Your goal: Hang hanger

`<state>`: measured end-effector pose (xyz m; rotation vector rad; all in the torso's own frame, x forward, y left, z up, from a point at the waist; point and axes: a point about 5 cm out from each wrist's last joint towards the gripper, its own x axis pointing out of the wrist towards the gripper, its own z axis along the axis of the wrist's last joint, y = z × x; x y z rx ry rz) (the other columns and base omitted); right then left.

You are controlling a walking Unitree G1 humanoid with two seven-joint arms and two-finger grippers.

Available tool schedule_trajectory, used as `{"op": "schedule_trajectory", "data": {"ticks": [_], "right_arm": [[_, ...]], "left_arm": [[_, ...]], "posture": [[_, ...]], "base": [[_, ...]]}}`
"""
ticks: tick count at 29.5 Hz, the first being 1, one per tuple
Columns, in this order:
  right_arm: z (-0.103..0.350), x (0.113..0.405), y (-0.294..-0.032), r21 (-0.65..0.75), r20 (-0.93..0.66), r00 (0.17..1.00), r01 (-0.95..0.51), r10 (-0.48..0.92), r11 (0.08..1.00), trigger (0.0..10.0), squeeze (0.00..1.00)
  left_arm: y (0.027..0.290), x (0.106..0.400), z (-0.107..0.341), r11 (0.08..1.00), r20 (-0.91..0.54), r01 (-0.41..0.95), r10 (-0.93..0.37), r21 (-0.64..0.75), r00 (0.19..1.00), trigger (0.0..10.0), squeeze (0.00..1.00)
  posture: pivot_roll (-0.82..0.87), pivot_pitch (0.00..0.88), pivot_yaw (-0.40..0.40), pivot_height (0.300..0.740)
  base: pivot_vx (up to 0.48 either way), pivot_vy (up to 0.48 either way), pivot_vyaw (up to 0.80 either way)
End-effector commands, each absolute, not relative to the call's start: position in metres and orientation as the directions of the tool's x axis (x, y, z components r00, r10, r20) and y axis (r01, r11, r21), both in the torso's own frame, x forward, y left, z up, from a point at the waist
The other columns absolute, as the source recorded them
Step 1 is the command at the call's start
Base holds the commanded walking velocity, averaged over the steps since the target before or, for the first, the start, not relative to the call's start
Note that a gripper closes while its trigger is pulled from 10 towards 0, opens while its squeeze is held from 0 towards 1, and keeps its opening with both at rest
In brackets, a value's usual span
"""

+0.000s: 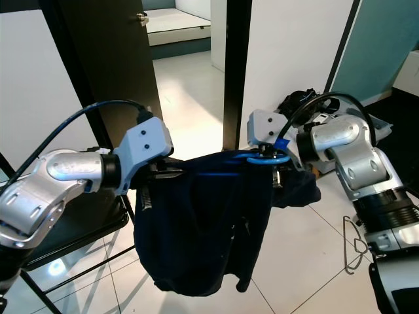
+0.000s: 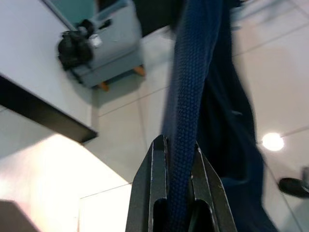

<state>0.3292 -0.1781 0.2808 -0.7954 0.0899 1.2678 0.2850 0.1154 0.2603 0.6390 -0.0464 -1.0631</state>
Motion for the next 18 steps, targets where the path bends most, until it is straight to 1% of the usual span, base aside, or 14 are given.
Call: {"op": "schedule_trajectory", "data": {"ticks": [1, 2, 3, 6, 7, 9, 10, 11, 12, 14, 15, 16, 17, 18], "right_arm": [[0.286, 0.328, -0.172, -0.482, -0.427, 0.309, -0.873, 0.850, 0.075, 10.0, 1.00], [0.285, 0.328, -0.173, -0.479, -0.426, 0.308, -0.875, 0.850, 0.077, 10.0, 1.00], [0.284, 0.330, -0.177, -0.478, -0.427, 0.322, -0.874, 0.845, 0.092, 10.0, 1.00], [0.283, 0.330, -0.180, -0.477, -0.428, 0.329, -0.873, 0.841, 0.099, 10.0, 1.00], [0.282, 0.332, -0.184, -0.475, -0.424, 0.349, -0.871, 0.835, 0.123, 10.0, 1.00], [0.280, 0.337, -0.200, -0.478, -0.414, 0.423, -0.855, 0.806, 0.203, 10.0, 1.00], [0.280, 0.337, -0.200, -0.478, -0.414, 0.423, -0.855, 0.806, 0.203, 10.0, 1.00], [0.280, 0.339, -0.207, -0.479, -0.414, 0.450, -0.847, 0.791, 0.232, 10.0, 1.00], [0.280, 0.339, -0.207, -0.479, -0.414, 0.450, -0.847, 0.791, 0.232, 10.0, 1.00], [0.275, 0.340, -0.226, -0.490, -0.438, 0.523, -0.821, 0.731, 0.294, 10.0, 1.00], [0.275, 0.340, -0.226, -0.490, -0.438, 0.523, -0.821, 0.731, 0.294, 10.0, 1.00], [0.273, 0.341, -0.236, -0.501, -0.454, 0.565, -0.801, 0.689, 0.326, 10.0, 1.00], [0.273, 0.341, -0.236, -0.501, -0.454, 0.565, -0.801, 0.689, 0.326, 10.0, 1.00], [0.270, 0.341, -0.245, -0.513, -0.468, 0.598, -0.783, 0.650, 0.351, 10.0, 1.00]], "left_arm": [[0.111, 0.284, 0.261, 0.307, -0.248, 0.810, -0.845, 0.500, 0.473, 0.0, 0.00], [0.111, 0.285, 0.261, 0.314, -0.243, 0.810, -0.845, 0.495, 0.476, 0.0, 0.00], [0.114, 0.287, 0.262, 0.340, -0.230, 0.805, -0.839, 0.486, 0.493, 0.0, 0.00], [0.116, 0.288, 0.263, 0.358, -0.221, 0.800, -0.834, 0.481, 0.505, 0.0, 0.00], [0.121, 0.291, 0.263, 0.380, -0.213, 0.793, -0.825, 0.477, 0.524, 0.0, 0.00], [0.138, 0.297, 0.266, 0.460, -0.183, 0.766, -0.792, 0.449, 0.583, 0.0, 0.00], [0.138, 0.297, 0.266, 0.460, -0.183, 0.766, -0.792, 0.449, 0.583, 0.0, 0.00], [0.146, 0.299, 0.268, 0.495, -0.164, 0.754, -0.779, 0.431, 0.606, 0.0, 0.00], [0.146, 0.299, 0.268, 0.495, -0.164, 0.754, -0.779, 0.431, 0.606, 0.0, 0.00], [0.166, 0.304, 0.272, 0.580, -0.126, 0.715, -0.736, 0.390, 0.665, 0.0, 0.00], [0.166, 0.304, 0.272, 0.580, -0.126, 0.715, -0.736, 0.390, 0.665, 0.0, 0.00], [0.176, 0.306, 0.274, 0.616, -0.113, 0.694, -0.712, 0.371, 0.693, 0.0, 0.00], [0.176, 0.306, 0.274, 0.616, -0.113, 0.694, -0.712, 0.371, 0.693, 0.0, 0.00], [0.185, 0.307, 0.274, 0.639, -0.112, 0.677, -0.692, 0.366, 0.713, 0.0, 0.00]], "posture": [[0.00, 0.000, 0.003, 0.740], [0.00, 0.000, 0.003, 0.740], [0.00, 0.000, 0.002, 0.740], [0.00, 0.000, 0.002, 0.740], [0.00, 0.000, 0.002, 0.740], [0.00, 0.000, -0.002, 0.740], [0.00, 0.000, -0.002, 0.740], [0.00, 0.000, -0.002, 0.740], [0.00, 0.000, -0.002, 0.740], [0.00, 0.000, -0.005, 0.740], [0.00, 0.000, -0.005, 0.740], [-0.01, 0.000, -0.005, 0.740], [-0.01, 0.000, -0.005, 0.740], [-0.01, 0.000, -0.005, 0.740]], "base": [[0.000, 0.000, 0.00], [0.000, 0.000, 0.00], [0.000, 0.000, 0.00], [0.000, 0.000, 0.00], [0.000, 0.000, 0.00], [0.000, 0.000, 0.00], [0.000, 0.000, 0.00], [0.000, 0.000, 0.00], [0.000, 0.000, 0.00], [0.000, 0.000, 0.00], [0.000, 0.000, 0.00], [0.000, 0.000, 0.00], [0.000, 0.000, 0.00], [0.000, 0.000, 0.00]]}}
